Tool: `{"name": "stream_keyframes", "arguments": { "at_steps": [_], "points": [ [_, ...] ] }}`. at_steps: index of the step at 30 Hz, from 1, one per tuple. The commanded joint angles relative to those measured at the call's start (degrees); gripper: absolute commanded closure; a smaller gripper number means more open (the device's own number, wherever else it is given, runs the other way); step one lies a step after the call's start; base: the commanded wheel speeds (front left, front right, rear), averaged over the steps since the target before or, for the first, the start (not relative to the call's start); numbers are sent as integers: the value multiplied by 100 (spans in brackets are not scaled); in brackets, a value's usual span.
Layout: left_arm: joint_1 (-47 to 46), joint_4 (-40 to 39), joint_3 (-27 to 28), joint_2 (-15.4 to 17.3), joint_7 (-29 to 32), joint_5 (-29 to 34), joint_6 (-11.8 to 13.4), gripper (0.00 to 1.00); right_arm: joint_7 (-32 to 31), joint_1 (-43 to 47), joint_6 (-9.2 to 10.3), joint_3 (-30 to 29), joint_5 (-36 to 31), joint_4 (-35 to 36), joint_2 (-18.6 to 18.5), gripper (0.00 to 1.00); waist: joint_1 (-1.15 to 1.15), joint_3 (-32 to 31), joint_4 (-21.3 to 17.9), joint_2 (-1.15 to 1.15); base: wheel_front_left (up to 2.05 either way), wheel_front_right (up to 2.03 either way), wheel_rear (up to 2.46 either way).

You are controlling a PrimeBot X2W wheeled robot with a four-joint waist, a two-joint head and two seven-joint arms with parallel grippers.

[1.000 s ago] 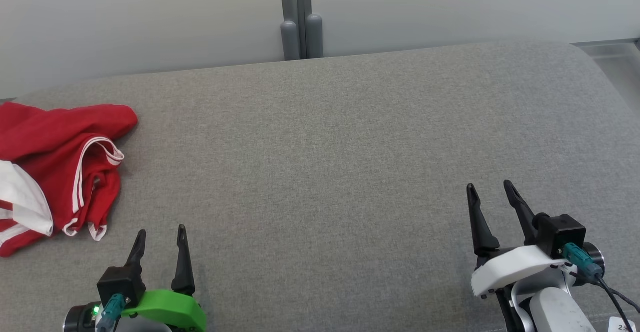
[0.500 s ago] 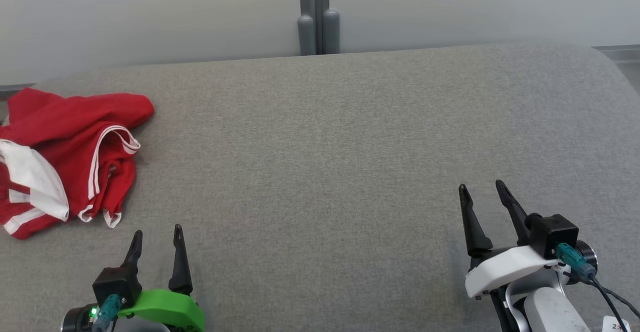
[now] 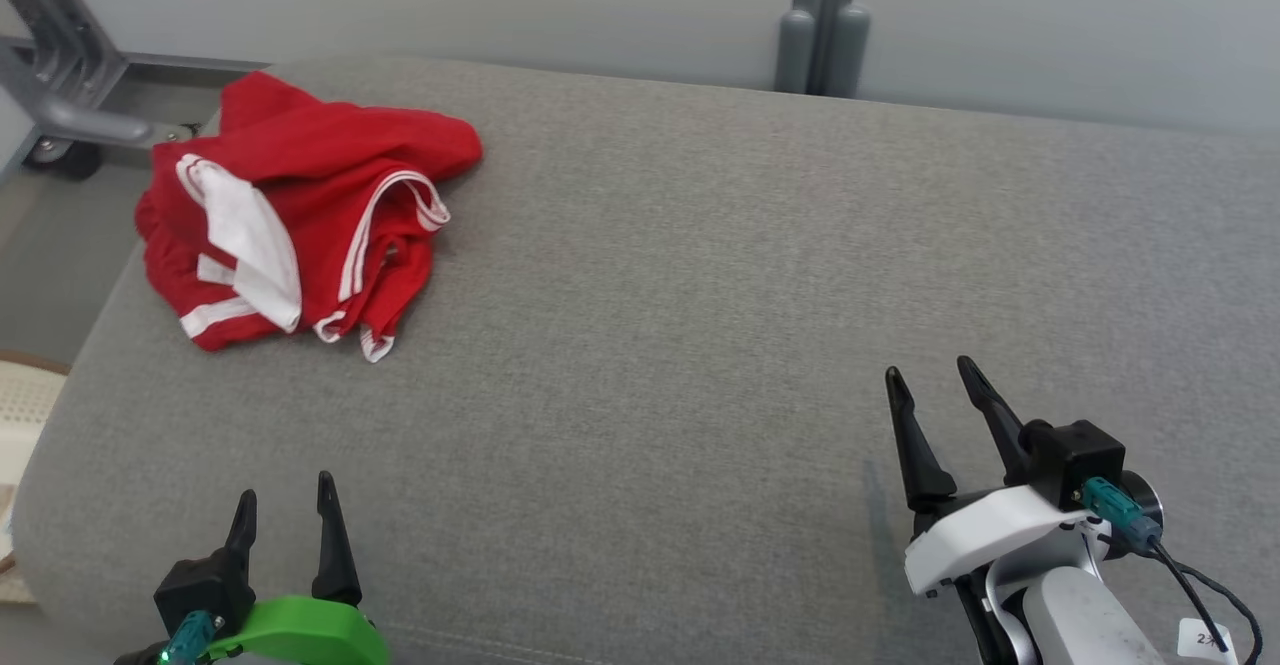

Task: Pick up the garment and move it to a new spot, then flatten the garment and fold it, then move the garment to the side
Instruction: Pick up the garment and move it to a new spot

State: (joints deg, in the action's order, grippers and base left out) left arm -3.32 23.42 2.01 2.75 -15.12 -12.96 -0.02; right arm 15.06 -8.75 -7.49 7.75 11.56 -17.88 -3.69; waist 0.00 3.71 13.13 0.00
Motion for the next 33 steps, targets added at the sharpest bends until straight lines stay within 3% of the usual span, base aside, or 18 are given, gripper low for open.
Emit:
{"name": "stream_keyframes", "arguments": {
  "at_steps": [1,10,15,21,26,33],
  "points": [
    [85,-1,38,27,-4,-4,8,0,18,-82,0,14,68,-24,-5,0,0,124,724,0,0,0,0],
    [206,73,122,26,-5,-258,-75,0,18,-138,0,190,163,-154,13,0,0,220,1304,0,0,0,0],
    [204,114,184,25,-4,-383,-97,0,18,-202,0,227,197,-184,-13,0,0,315,1241,0,0,0,0],
    [-225,312,416,46,-5,-548,-436,0,18,-264,0,231,165,-157,-93,0,0,554,1008,0,0,0,0],
    [-1054,618,651,362,-5,-456,-634,0,18,-398,0,272,127,-99,-258,0,0,963,747,0,0,0,0],
    [-2812,1171,351,1258,2,-627,-748,0,18,-590,1,207,93,18,-443,0,0,1569,365,0,0,0,0]
  ]
}}
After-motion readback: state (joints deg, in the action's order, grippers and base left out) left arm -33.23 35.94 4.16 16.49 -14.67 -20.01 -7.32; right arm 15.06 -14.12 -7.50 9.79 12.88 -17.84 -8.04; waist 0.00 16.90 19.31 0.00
